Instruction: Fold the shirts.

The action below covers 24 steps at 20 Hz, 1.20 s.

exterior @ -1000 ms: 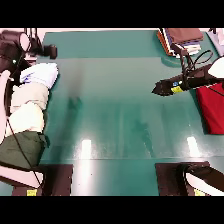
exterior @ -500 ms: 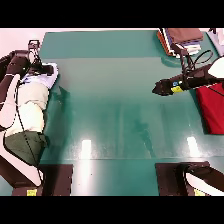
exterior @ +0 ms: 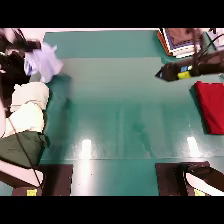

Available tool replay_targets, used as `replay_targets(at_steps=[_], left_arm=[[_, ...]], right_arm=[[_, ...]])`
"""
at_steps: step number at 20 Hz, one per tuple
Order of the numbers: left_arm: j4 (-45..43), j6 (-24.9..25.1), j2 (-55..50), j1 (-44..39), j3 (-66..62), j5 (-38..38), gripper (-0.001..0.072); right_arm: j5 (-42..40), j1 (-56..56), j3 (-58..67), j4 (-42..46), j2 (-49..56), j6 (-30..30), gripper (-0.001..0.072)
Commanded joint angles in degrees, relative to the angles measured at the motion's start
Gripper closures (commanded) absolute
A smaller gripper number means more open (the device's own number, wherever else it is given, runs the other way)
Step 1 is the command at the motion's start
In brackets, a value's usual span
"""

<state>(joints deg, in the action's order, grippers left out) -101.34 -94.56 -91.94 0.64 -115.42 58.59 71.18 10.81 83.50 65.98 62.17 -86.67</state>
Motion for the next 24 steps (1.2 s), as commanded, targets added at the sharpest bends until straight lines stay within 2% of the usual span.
replay_targets(at_steps=[1,4,7,11,12,13,14,17,21,24], left_arm=[[0.9,1.8,12.6,-5.2,-2.9,1.9,0.0686],[2.9,2.9,19.3,-13.0,-2.9,7.4,0.0686],[3.0,4.7,19.7,-22.9,-1.6,12.7,0.0686],[7.3,5.3,18.9,-35.2,10.4,12.7,0.0681],[10.1,5.5,18.4,-37.3,13.6,11.6,0.0479],[12.9,5.4,17.9,-38.7,16.4,9.6,0.0182],[15.9,5.5,17.3,-39.6,19.1,6.7,0.0139],[16.3,4.3,16.3,-37.3,21.4,2.6,0.0139],[17.4,0.1,16.3,-24.0,24.4,4.0,0.0139],[27.8,0.2,16.3,-15.4,34.5,3.5,0.0139]], right_arm=[[-0.7,0.0,9.8,0.1,0.0,0.0,0.0694],[-1.0,0.0,16.5,0.2,0.0,0.0,0.0694],[-1.1,0.0,22.3,2.6,0.0,0.0,0.0694],[-0.9,-0.1,28.3,4.7,0.0,0.0,0.0694],[-0.9,-0.1,29.1,4.6,0.0,0.0,0.0694],[-0.5,-0.1,29.7,4.6,0.0,0.0,0.0694],[-0.5,-0.1,29.8,4.6,0.0,0.0,0.0694],[1.4,-0.1,29.7,4.5,0.0,0.0,0.0694],[3.1,-0.1,29.7,4.5,0.0,0.0,0.0694],[4.2,-0.1,29.6,4.5,0.4,0.0,0.0694]])
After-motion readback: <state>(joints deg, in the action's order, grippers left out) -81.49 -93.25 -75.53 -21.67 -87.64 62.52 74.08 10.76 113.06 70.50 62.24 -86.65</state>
